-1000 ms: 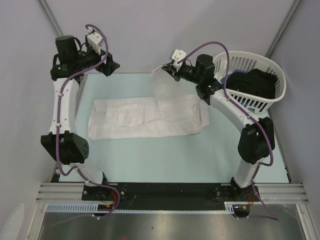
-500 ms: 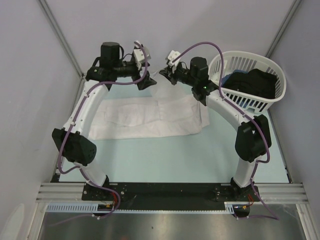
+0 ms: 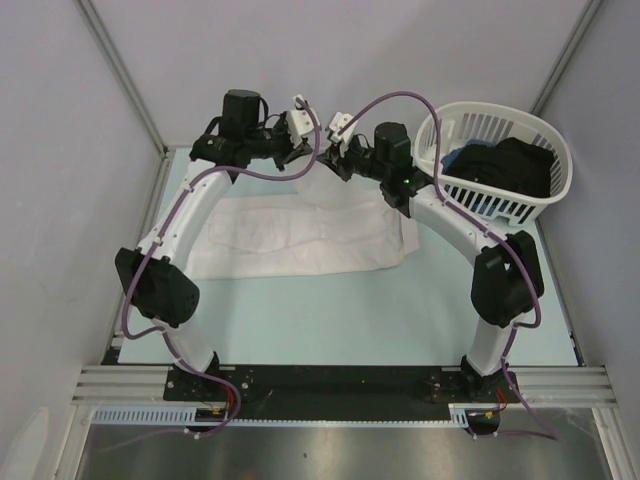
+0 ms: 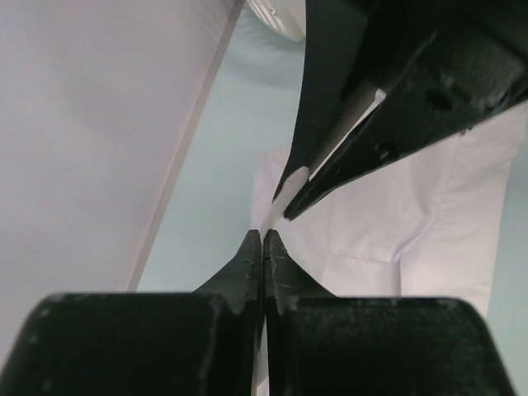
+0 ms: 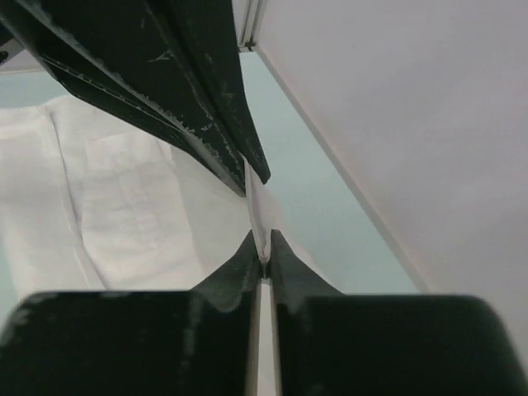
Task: Fold and stack the long sleeve shirts
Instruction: Fold the shirt
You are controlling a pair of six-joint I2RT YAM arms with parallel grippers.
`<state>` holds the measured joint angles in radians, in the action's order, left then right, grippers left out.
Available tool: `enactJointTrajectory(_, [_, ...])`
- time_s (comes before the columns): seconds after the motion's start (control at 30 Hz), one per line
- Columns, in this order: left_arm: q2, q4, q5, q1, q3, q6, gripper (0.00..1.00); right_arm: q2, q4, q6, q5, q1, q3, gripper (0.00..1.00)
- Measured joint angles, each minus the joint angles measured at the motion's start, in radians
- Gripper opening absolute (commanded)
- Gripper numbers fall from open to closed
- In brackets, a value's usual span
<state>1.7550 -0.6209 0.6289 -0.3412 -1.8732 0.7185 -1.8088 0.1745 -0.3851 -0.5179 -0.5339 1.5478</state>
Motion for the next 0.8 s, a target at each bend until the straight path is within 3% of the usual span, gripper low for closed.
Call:
enactJointTrajectory(0.03, [0.004, -0.006, 0.001, -0.002, 0.000, 0.009, 0.00, 0.007, -0.014, 0.000, -0.001, 0.005, -0.009, 0.44])
enactJointTrajectory(0.13, [0.016, -0.018, -0.002, 0.000, 0.000, 0.024, 0.00, 0.043, -0.065, 0.021, -0.002, 0.032, -0.034, 0.61])
enactJointTrajectory(0.27, [0.025, 0.006, -0.001, 0.016, 0.002, 0.023, 0.00, 0.106, -0.179, 0.053, -0.027, 0.101, -0.046, 0.60])
enactJointTrajectory(0.47, [0.033, 0.122, 0.025, 0.055, 0.012, -0.003, 0.00, 0.153, -0.506, 0.060, -0.118, 0.243, -0.058, 0.52])
enactJointTrajectory(0.7, [0.064, 0.200, 0.111, 0.071, 0.012, -0.021, 0.00, 0.022, -0.799, 0.060, -0.137, 0.331, -0.094, 0.51])
enactJointTrajectory(0.8, [0.064, 0.229, 0.134, 0.072, 0.013, -0.021, 0.00, -0.050, -0.887, 0.059, -0.133, 0.346, -0.094, 0.43])
